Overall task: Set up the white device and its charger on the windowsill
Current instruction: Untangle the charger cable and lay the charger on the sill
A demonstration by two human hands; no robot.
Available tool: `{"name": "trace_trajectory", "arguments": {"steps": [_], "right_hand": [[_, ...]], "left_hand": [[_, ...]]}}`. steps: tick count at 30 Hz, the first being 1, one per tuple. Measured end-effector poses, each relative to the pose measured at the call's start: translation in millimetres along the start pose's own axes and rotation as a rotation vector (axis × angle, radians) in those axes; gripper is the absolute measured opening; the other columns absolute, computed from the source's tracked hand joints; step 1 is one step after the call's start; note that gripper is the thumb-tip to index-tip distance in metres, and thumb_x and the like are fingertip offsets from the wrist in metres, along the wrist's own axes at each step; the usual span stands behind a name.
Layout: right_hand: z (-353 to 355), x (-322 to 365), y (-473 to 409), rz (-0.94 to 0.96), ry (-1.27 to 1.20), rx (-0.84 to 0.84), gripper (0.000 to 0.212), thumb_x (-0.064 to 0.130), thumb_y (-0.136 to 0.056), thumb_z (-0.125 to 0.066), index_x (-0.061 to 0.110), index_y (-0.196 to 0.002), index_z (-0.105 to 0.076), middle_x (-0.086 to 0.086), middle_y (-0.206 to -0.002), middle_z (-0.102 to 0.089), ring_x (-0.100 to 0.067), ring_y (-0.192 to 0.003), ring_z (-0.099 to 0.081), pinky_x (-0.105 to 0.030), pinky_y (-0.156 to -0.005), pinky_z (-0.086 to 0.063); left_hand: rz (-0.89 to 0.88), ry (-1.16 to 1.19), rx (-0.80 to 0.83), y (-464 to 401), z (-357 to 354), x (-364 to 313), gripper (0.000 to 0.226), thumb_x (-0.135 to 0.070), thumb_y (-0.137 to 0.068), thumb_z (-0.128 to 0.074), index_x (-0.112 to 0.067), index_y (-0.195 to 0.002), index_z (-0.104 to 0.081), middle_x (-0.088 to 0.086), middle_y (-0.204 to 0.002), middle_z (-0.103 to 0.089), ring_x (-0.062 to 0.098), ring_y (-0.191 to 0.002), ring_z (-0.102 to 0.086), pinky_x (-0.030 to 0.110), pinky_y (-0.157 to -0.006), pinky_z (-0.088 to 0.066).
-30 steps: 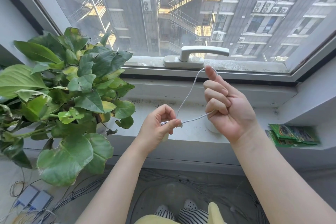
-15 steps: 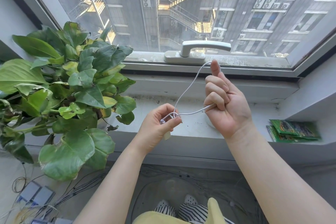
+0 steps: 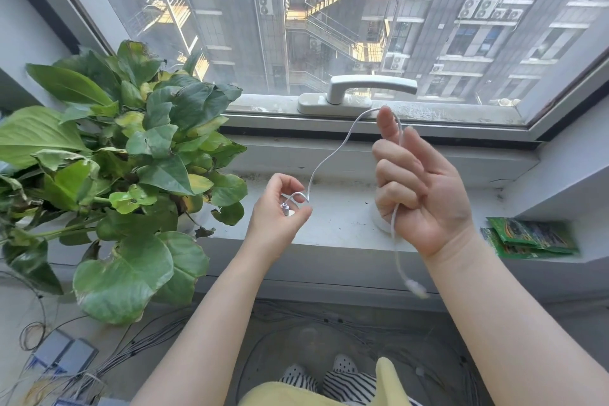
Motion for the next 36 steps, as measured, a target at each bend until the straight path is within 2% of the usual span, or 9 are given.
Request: {"name": "trace_trajectory", "arguments": {"steps": [4,7,10,12,16,23,28,31,36], "right_hand": [[11,12,5,0.054,0.264,-0.037,0.025,0.024,-0.1,-0.039,0.013,-0.112,-0.058,0.005,-0.062,-0.025,-0.005,-0.044,-0.02,-0.015,-0.037,-0.017],[24,12,10,0.111,0.489,-0.135,0.021,0.017,-0.097,-0.038,0.013,-0.095,-0.059,0.005,-0.06,-0.031,-0.004,-0.043,-0.022,-0.014,-0.035,-0.017],[39,6,11,0.145,0.822,-0.28,0.016,0.015,-0.09,-0.049,0.016,-0.084,-0.063,0.003,-0.068,-0.052,-0.01,-0.059,-0.046,-0.017,-0.055,-0.04],[38,8,12,0.209,1.052,-0.343,0.016,0.016,-0.09,-0.054,0.02,-0.082,-0.067,0.006,-0.079,-0.062,-0.01,-0.077,-0.052,-0.021,-0.075,-0.041],[12,21,12,0.367,1.265,-0.377,0.014,0.008,-0.094,-0.055,0.011,-0.089,-0.068,0.007,-0.082,-0.067,-0.003,-0.074,-0.057,-0.012,-0.073,-0.039],[-1,25,2,0.446,1.08,-0.379,0.015,0.007,-0.096,-0.051,0.004,-0.09,-0.065,-0.005,-0.081,-0.066,-0.021,-0.071,-0.058,-0.034,-0.074,-0.048],[11,19,1,0.356,1.003,-0.417,0.019,0.008,-0.098,-0.048,0.006,-0.09,-0.065,-0.005,-0.068,-0.063,-0.013,-0.059,-0.055,-0.021,-0.06,-0.049],[19,16,2,0.296,1.01,-0.458,0.018,0.006,-0.098,-0.047,0.008,-0.094,-0.064,-0.002,-0.064,-0.059,-0.008,-0.053,-0.049,-0.016,-0.051,-0.043],[25,21,5,0.277,1.056,-0.529,0.012,0.002,-0.097,-0.048,0.009,-0.105,-0.053,0.001,-0.056,-0.058,-0.009,-0.049,-0.043,-0.016,-0.047,-0.038]], "left_hand": [[-0.084,0.049,0.012,2,3,-16,0.013,-0.019,-0.084,-0.046,-0.026,-0.087,-0.056,-0.003,-0.091,-0.057,0.003,-0.071,-0.052,0.013,-0.065,-0.043],[-0.243,-0.067,-0.019,5,3,-34,0.027,-0.021,-0.095,-0.04,-0.026,-0.089,-0.066,0.005,-0.105,-0.055,0.002,-0.095,-0.054,0.009,-0.083,-0.039],[-0.403,-0.148,-0.035,10,-2,-52,0.031,-0.015,-0.099,-0.04,-0.015,-0.098,-0.07,0.004,-0.106,-0.052,0.004,-0.106,-0.052,0.012,-0.091,-0.038],[-0.5,-0.204,-0.054,16,-5,-63,0.03,-0.008,-0.098,-0.039,-0.011,-0.103,-0.068,0.002,-0.105,-0.053,-0.001,-0.104,-0.051,0.011,-0.091,-0.037],[-0.524,-0.218,0.01,22,-13,-69,0.038,-0.002,-0.091,-0.034,-0.016,-0.112,-0.063,0.002,-0.104,-0.059,0.001,-0.087,-0.052,0.013,-0.075,-0.042],[-0.512,-0.348,0.103,34,-34,-73,0.031,-0.042,-0.087,-0.051,-0.029,-0.114,-0.051,-0.011,-0.11,-0.054,0.012,-0.069,-0.051,0.026,-0.071,-0.046],[-0.496,-0.478,0.006,24,-29,-69,0.021,-0.028,-0.088,-0.061,-0.021,-0.107,-0.055,-0.014,-0.119,-0.049,0.01,-0.062,-0.05,0.031,-0.057,-0.048],[-0.563,-0.491,0.019,24,-32,-74,0.017,-0.015,-0.09,-0.056,-0.027,-0.101,-0.052,-0.019,-0.134,-0.045,0.001,-0.08,-0.052,0.025,-0.06,-0.044],[-0.601,-0.435,0.049,25,-39,-74,0.026,-0.028,-0.094,-0.04,-0.014,-0.098,-0.061,-0.02,-0.136,-0.046,-0.009,-0.068,-0.048,0.024,-0.058,-0.044]]}}
Point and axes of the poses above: each hand's wrist, its own y-axis away from the middle knuckle, its own z-axis out of the back of the hand, x = y × z, the point moved 10 cm from there along -y, towards the middle knuckle
